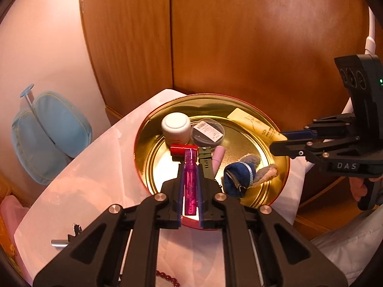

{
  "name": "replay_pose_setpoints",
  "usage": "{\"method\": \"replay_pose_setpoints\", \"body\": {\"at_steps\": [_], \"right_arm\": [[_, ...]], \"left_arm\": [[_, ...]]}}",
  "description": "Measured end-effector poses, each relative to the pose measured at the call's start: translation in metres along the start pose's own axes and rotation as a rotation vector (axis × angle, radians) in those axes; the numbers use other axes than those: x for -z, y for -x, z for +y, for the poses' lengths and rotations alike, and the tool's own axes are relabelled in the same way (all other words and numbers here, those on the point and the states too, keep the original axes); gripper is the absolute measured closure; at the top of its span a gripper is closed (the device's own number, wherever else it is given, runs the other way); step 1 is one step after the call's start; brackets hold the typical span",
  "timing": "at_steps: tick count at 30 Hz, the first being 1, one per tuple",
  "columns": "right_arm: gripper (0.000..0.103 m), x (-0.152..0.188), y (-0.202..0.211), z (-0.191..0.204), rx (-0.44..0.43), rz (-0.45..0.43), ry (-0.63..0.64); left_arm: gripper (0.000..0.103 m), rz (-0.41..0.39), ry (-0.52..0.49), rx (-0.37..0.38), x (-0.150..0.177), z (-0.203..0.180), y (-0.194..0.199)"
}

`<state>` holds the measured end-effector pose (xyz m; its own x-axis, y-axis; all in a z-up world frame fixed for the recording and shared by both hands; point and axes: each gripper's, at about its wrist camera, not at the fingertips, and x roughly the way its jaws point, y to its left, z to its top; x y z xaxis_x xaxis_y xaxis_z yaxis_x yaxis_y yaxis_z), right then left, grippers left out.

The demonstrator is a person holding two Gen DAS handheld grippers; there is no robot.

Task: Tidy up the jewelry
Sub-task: 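Drop the yellow tube and purple lipstick into the red tin, opening both tools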

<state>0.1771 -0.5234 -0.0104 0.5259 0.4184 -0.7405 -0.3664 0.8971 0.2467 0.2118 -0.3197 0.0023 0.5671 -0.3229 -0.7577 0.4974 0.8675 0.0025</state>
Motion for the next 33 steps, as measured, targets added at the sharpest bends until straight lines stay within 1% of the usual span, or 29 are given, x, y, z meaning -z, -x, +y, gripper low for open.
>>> {"method": "replay_pose_setpoints", "body": {"at_steps": [2, 5, 7, 10, 12, 14, 15, 22, 24, 26, 28, 30, 33], "right_arm": [[0.082, -0.003, -0.011, -0.009, 0.031, 0.03, -0.02], [0.082, -0.009, -0.03, -0.025, 0.067, 0.097, -0.055], [0.082, -0.013, -0.045, -0.029, 0.092, 0.13, -0.046], [0.082, -0.021, -0.066, -0.035, 0.115, 0.168, -0.067], [0.082, -0.025, -0.083, -0.037, 0.134, 0.22, -0.079], [0.082, -0.025, -0.097, -0.04, 0.127, 0.281, -0.086], [0.082, -0.025, -0.101, -0.04, 0.126, 0.296, -0.087], [0.082, -0.021, -0.1, -0.043, 0.117, 0.303, -0.109], [0.065, -0.024, -0.092, -0.044, 0.115, 0.271, -0.11], [0.029, -0.027, -0.076, -0.039, 0.104, 0.204, -0.097], [0.009, -0.028, -0.055, -0.033, 0.131, 0.13, -0.071], [0.008, -0.024, -0.037, -0.029, 0.126, 0.084, -0.047], [0.008, -0.016, -0.019, -0.026, 0.114, 0.056, -0.032]], "left_arm": [[0.093, 0.022, -0.03, 0.021, -0.01, -0.003, -0.016], [0.093, 0.062, -0.046, 0.041, -0.023, -0.001, -0.042], [0.093, 0.074, -0.053, 0.053, -0.03, -0.001, -0.056], [0.093, 0.098, -0.057, 0.077, -0.036, 0.004, -0.077], [0.093, 0.116, -0.058, 0.092, -0.037, 0.01, -0.089], [0.093, 0.139, -0.049, 0.104, -0.037, 0.015, -0.099], [0.093, 0.145, -0.046, 0.106, -0.035, 0.016, -0.102], [0.093, 0.191, -0.039, 0.125, -0.03, 0.023, -0.115], [0.093, 0.202, -0.038, 0.126, -0.031, 0.023, -0.117], [0.093, 0.217, -0.039, 0.131, -0.032, 0.021, -0.122], [0.093, 0.232, -0.049, 0.127, -0.033, 0.018, -0.126], [0.093, 0.248, -0.062, 0.121, -0.033, 0.014, -0.131], [0.093, 0.277, -0.071, 0.111, -0.032, 0.01, -0.14]]}}
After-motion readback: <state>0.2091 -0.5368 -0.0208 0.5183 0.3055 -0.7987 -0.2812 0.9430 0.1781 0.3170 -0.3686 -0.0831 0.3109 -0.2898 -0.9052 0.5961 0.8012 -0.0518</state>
